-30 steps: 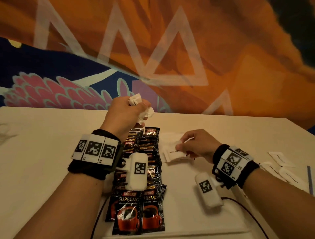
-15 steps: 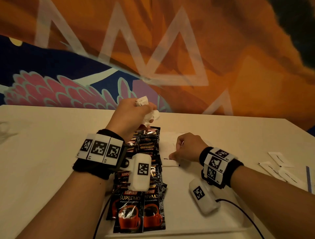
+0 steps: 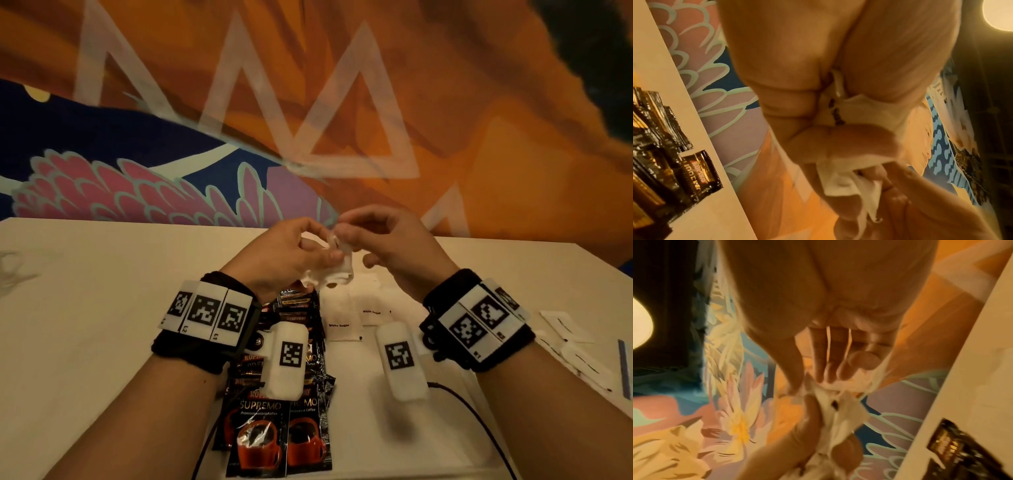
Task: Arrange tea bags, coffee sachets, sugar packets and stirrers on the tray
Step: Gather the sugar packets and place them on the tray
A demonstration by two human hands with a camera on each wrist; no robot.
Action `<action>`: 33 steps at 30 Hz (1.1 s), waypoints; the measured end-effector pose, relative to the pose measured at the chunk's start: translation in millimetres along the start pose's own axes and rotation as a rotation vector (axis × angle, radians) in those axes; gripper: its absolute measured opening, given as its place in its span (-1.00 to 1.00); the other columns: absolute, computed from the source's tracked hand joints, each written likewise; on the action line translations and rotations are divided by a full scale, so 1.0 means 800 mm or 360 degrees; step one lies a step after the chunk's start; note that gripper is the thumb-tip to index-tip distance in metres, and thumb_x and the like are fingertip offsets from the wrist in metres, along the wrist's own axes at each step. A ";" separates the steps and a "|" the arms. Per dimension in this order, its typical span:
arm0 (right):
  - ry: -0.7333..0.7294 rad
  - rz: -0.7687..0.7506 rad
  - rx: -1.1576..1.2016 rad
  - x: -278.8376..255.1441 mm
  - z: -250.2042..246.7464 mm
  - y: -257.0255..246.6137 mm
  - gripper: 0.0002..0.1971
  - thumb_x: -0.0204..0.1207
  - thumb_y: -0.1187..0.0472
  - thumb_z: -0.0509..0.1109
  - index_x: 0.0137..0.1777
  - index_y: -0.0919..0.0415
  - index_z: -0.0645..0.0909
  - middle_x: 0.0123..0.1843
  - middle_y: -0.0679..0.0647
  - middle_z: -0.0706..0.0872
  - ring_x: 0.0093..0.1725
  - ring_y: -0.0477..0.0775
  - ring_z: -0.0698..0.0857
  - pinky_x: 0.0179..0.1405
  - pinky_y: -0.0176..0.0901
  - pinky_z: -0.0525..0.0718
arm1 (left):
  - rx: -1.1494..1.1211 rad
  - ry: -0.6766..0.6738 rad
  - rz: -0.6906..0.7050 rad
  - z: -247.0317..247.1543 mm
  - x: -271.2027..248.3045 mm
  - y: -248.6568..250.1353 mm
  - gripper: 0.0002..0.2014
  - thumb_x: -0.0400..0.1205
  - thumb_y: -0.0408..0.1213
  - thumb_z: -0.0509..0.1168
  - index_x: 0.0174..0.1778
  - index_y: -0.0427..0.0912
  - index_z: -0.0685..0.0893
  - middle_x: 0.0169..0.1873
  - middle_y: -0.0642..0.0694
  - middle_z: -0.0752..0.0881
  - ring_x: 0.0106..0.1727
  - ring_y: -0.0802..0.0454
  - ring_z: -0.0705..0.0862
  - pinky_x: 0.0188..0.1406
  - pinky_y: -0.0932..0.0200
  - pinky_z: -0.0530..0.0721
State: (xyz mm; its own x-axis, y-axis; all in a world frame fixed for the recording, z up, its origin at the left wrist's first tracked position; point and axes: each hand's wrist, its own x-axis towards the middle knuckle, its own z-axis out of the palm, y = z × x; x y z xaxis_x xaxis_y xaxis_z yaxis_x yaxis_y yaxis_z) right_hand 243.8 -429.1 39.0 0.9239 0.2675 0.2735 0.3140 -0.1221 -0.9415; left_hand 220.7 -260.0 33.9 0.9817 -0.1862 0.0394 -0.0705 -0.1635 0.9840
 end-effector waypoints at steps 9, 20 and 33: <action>0.0335 -0.0072 0.0191 0.005 0.013 0.015 -0.89 0.49 0.32 0.49 -0.24 0.18 0.66 -0.26 0.16 0.73 -0.32 0.04 0.62 -0.44 -0.18 0.53 | 0.0171 0.0204 0.0264 -0.004 0.005 0.000 -0.72 0.38 -0.16 0.52 -0.03 -0.11 0.72 -0.07 -0.10 0.79 -0.05 -0.11 0.78 -0.06 -0.10 0.77; 0.0172 -0.0087 0.0293 0.008 0.010 0.011 -0.88 0.50 0.46 0.43 -0.09 0.23 0.67 -0.25 0.10 0.76 -0.33 0.01 0.73 -0.36 -0.17 0.57 | 0.0013 0.0456 0.0321 0.001 0.009 -0.005 -0.84 0.59 -0.15 0.39 -0.01 -0.14 0.76 -0.19 -0.11 0.77 -0.34 0.01 0.66 -0.60 0.28 0.47; 0.0424 -0.0362 0.0285 0.001 0.007 0.008 -0.94 0.50 0.35 0.47 -0.14 0.20 0.75 -0.31 0.04 0.74 -0.42 -0.08 0.60 -0.52 -0.28 0.54 | 0.0032 0.0243 0.0417 0.007 0.005 -0.002 -0.72 0.41 -0.05 0.44 -0.13 -0.20 0.80 -0.33 -0.20 0.73 -0.32 -0.12 0.64 -0.36 0.05 0.57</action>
State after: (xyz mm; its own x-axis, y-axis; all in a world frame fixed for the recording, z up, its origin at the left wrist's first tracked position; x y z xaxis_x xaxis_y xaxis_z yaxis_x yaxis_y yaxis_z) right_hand 245.2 -424.1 32.4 0.8669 0.0080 0.4984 0.4960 0.0865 -0.8640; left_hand 223.4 -266.1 31.9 0.9447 -0.0768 0.3188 -0.3270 -0.1484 0.9333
